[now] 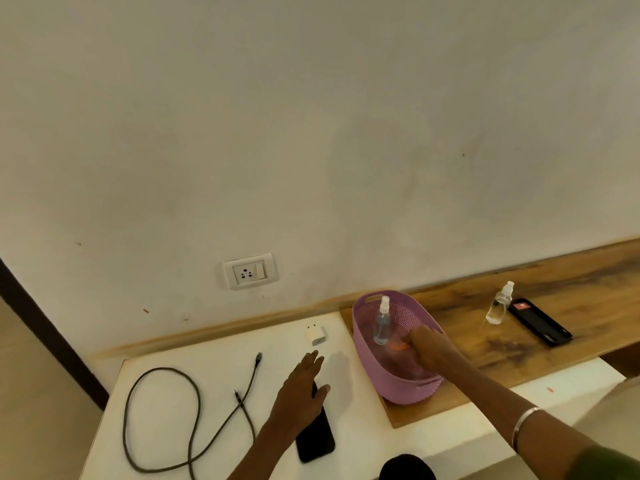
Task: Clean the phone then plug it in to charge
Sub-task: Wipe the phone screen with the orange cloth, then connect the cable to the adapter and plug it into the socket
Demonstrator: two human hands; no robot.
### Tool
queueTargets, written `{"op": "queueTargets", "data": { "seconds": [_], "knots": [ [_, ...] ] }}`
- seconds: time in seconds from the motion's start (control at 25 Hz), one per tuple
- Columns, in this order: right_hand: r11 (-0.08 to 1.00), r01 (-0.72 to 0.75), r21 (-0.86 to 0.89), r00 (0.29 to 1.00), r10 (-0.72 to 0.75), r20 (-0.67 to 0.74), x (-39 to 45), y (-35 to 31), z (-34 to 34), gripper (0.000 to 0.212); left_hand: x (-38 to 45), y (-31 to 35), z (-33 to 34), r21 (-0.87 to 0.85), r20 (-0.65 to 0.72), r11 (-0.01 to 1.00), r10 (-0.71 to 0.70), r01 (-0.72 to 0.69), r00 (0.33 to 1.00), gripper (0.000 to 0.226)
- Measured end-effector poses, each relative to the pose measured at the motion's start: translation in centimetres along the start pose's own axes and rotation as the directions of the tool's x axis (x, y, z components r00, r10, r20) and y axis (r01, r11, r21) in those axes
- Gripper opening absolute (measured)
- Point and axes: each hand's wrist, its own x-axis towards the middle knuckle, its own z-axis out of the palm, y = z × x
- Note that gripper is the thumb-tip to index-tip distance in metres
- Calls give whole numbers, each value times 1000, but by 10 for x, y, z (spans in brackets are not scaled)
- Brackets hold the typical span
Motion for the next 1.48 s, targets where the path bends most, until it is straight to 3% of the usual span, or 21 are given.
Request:
{"op": "queueTargets", "data": {
  "seconds": [0.12, 0.28, 0.4, 0.56, 0.72, 0.8, 0.88, 0.96, 1.04, 1.12, 1.28, 1.48],
  "knots": [
    [996, -57, 65, 997, 53, 61, 12, 0, 10, 23, 2, -2, 16, 12, 42, 1000, 10, -11, 999, 62],
    [950, -132, 282, 988, 103, 115, 22, -10, 31, 26, 3, -12, 23, 30, 61, 1000, -8, 6, 998, 60],
    [841, -330, 429, 942, 266, 204, 24, -13, 36, 20, 3, -18, 23, 59, 53, 998, -30, 27, 998, 59],
    [712, -523, 468, 850, 393, 351, 25, -13, 33, 26, 4, -18, 26, 58, 51, 998, -35, 32, 998, 63],
    [652, -569, 502, 821, 415, 391, 29, -11, 35, 25, 8, -12, 26, 52, 44, 999, -20, 18, 999, 65],
    [675, -554, 488, 830, 403, 385, 26, -10, 37, 30, 10, -12, 22, 61, 41, 998, -10, 8, 999, 64],
    [746, -446, 494, 887, 297, 352, 26, -6, 37, 39, 11, -13, 16, 64, 32, 998, -6, 4, 999, 64],
    [876, -253, 411, 963, 186, 197, 20, -4, 31, 36, 9, -15, 7, 72, 11, 997, -11, 10, 1000, 63],
    [979, -70, 190, 997, 67, 23, 15, -4, 25, 26, 7, -19, -3, 75, -12, 997, -15, 16, 1000, 63],
    [994, 7, 108, 994, 5, -109, 9, -11, 17, 25, 2, -22, -14, 79, -33, 997, -14, 17, 999, 63],
    [986, 116, 118, 958, -80, -276, 1, -45, -5, 19, -11, -29, -36, 109, -73, 994, 0, 8, 997, 62],
    [977, 205, 58, 930, -176, -321, 9, -103, -8, 25, -26, -50, -60, 96, -127, 993, -51, 63, 991, 62]
  ]
}}
